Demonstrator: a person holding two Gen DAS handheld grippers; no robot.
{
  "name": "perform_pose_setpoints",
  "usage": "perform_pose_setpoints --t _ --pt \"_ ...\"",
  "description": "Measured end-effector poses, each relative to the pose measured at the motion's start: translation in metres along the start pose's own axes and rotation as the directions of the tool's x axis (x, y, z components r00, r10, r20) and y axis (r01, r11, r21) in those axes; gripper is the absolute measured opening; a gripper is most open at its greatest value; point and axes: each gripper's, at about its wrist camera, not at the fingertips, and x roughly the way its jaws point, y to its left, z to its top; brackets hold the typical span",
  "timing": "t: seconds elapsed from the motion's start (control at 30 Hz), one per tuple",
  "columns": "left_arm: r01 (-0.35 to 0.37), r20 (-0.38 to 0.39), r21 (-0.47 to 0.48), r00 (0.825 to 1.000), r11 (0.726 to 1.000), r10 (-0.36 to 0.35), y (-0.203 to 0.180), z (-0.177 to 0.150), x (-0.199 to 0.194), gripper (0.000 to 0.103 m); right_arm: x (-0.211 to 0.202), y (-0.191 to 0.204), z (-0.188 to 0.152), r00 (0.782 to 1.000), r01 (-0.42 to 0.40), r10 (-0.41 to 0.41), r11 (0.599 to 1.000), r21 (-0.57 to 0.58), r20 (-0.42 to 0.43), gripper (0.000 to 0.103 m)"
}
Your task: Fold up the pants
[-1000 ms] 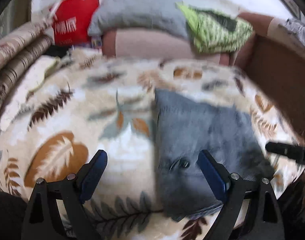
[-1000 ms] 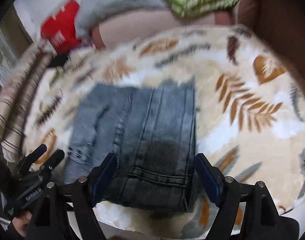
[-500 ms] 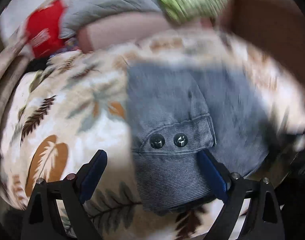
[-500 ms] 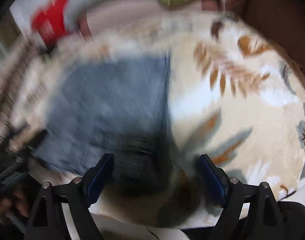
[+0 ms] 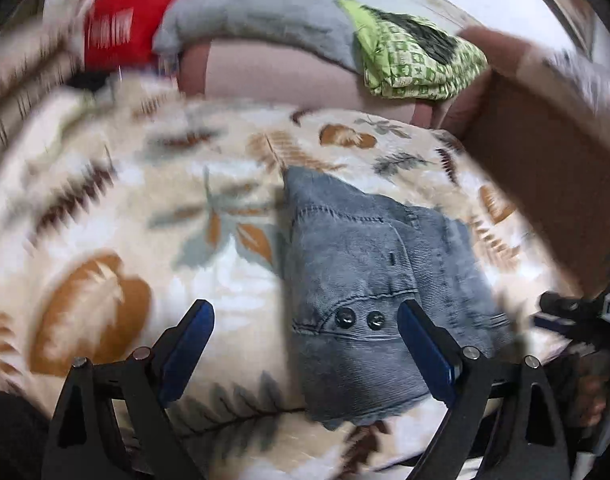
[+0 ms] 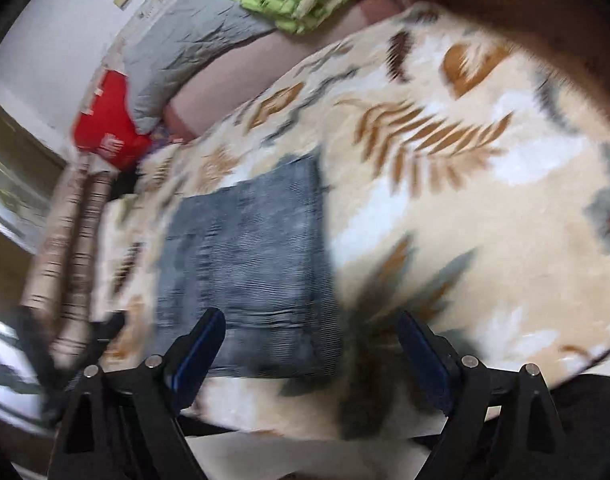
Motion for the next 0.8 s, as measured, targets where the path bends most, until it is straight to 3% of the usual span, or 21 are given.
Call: perform_pose_setpoints --t 0.07,0.1,0.2,0.27,0.33,0.37,0.5,0.8 --pt "0.101 -0.046 -0.121 0.993 0.988 -0.107 0.017 0.005 0.005 0.093 0.009 -0.003 0.009 0.987 -0.147 0.15 0.987 0.058 -0.059 0.09" --pt "0.129 -0.068 -0.165 0.988 0.978 -0.142 0.022 0.006 0.009 0.093 0.012 -0.003 0.014 0.982 -0.173 0.178 0.982 0.071 -0.066 0.09" --pt "0.02 -0.064 -0.15 0.998 0.988 -0.03 0.022 0.008 0.01 0.093 0.021 -0.01 0.021 0.98 -0.177 0.187 0.974 0.138 -0.063 0.09" --pt "-0.133 -0.049 -0.066 0.99 0.989 0.13 0.012 0.009 0.005 0.093 0.018 -0.007 0.015 0.98 -0.184 0.192 0.973 0.138 -0.05 0.09" --pt "-0.273 -0.022 0.025 0.962 0.962 0.273 0.0 0.011 0.004 0.093 0.021 0.003 0.012 0.991 -0.119 0.123 0.991 0.068 -0.047 0.09" --pt "-0.289 -0.022 0.048 0.957 0.956 0.29 -0.004 0.011 0.004 0.093 0.022 0.011 0.01 0.997 -0.064 0.065 0.998 0.022 -0.047 0.09" --pt "-0.293 -0.016 0.067 0.955 0.954 0.295 -0.01 0.014 0.003 0.093 0.022 0.033 0.009 0.999 0.029 -0.032 0.996 -0.081 -0.035 0.09" --pt "-0.309 -0.017 0.095 0.95 0.946 0.312 -0.011 0.017 0.003 0.093 0.025 0.034 0.007 0.998 0.044 -0.048 0.995 -0.087 -0.051 0.09"
